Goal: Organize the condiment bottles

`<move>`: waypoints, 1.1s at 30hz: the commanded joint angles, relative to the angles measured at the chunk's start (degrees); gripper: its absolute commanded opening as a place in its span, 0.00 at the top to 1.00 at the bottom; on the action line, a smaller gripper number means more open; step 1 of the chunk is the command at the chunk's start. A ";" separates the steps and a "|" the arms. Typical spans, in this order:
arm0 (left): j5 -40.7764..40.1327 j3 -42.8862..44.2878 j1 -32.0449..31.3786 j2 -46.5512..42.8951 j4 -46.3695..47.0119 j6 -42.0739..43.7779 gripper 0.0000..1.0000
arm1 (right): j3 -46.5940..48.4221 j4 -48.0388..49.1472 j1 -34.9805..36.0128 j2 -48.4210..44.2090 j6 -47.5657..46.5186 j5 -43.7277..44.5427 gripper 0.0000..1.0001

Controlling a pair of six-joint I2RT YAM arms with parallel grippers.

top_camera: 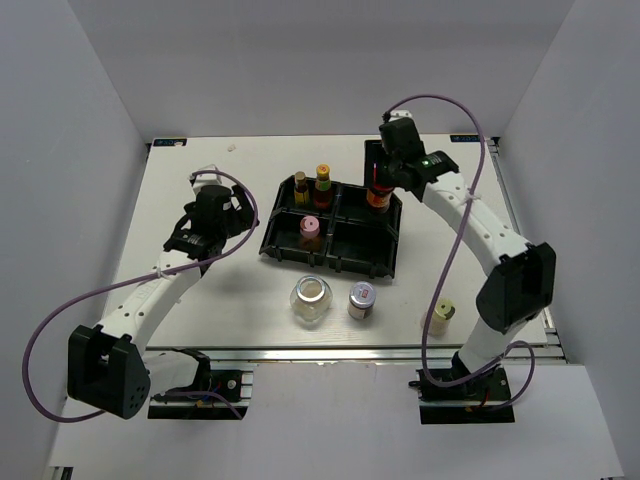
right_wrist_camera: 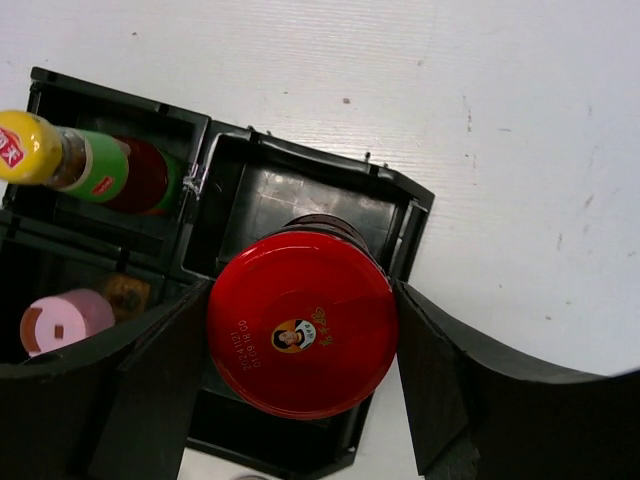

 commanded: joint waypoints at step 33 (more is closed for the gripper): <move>3.20 -1.03 1.05 0.46 1.93 0.38 0.02 | 5.10 14.29 3.99 13.44 -1.09 -3.83 0.23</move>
